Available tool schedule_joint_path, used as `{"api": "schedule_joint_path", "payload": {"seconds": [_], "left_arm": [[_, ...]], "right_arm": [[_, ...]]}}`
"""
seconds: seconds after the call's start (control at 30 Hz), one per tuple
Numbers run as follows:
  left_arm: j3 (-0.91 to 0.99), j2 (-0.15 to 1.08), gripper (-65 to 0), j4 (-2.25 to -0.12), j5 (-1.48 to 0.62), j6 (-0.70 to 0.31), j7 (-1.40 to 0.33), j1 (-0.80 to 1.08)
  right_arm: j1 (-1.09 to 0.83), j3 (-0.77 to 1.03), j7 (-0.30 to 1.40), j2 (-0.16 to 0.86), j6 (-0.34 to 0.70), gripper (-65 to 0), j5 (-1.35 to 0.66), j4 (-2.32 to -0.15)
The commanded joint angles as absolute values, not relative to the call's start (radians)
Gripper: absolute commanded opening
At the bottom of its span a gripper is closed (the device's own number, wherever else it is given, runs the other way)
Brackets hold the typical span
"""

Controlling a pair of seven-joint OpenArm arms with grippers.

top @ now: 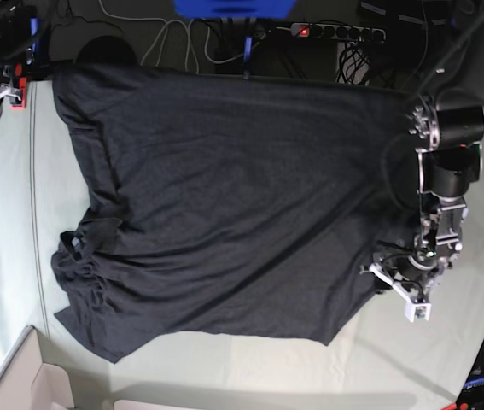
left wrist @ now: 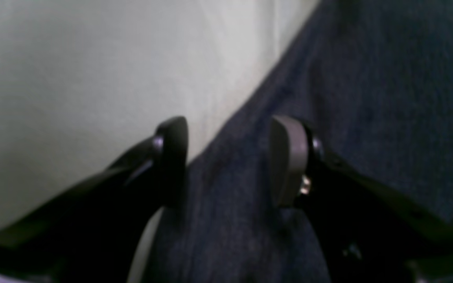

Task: Layout the t-shirt on the table in an organized manner, then fold the t-shirt properly
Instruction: 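Release the shirt and grasp its side edge with the left gripper, pulling outward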

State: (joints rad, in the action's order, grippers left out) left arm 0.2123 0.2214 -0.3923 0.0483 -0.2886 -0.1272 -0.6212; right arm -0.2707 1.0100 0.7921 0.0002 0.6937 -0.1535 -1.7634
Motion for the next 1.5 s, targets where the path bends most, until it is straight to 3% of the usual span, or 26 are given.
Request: {"api": "schedule_joint_path", "payload": {"seconds": [0.0,0.53,0.6,0.7,0.73,0.9,1.17,1.33,1.47], "left_arm": [[0.213,0.226,-32.6,-0.406,0.042,-0.292,-0.107,-0.651],[0.213,0.228,-34.6,-0.403,0.044,-0.292,-0.105,-0.582],[0.213,0.245,-42.9,-0.403,0.042,-0.292,-0.105,-0.582],[0.222,0.257,-62.5,-0.403,0.041,-0.292,-0.105,-0.582],[0.246,0.257,-65.0,-0.403,0.041,-0.292,-0.105,-0.582],[0.401,0.282,-65.0,-0.412,0.044,-0.298,-0.110,-0.584],[0.440,0.309,-65.0,-0.499,0.042,-0.305,-0.114,-0.553],[0.440,0.300,-65.0,-0.734,0.041,-0.305,-0.124,-0.432],[0.435,0.225,-65.0,-0.997,0.041,-0.306,-0.232,-0.311]], "right_arm": [[-0.272,1.013,0.773,0.013,0.698,-39.4,-0.163,-1.779],[-0.277,1.013,0.773,0.013,0.698,-39.4,-0.163,-1.779],[-0.278,1.013,0.773,0.013,0.698,-39.4,-0.163,-1.779],[-0.282,1.013,0.773,0.015,0.698,-39.4,-0.163,-1.779],[-0.282,1.013,0.773,0.019,0.698,-39.4,-0.163,-1.779],[-0.282,1.013,0.773,0.028,0.698,-39.4,-0.163,-1.778],[-0.282,1.013,0.773,0.024,0.698,-39.4,-0.163,-1.778],[-0.282,1.013,0.773,0.022,0.698,-39.4,-0.163,-1.778],[-0.282,1.013,0.773,0.022,0.698,-39.4,-0.163,-1.778]]}}
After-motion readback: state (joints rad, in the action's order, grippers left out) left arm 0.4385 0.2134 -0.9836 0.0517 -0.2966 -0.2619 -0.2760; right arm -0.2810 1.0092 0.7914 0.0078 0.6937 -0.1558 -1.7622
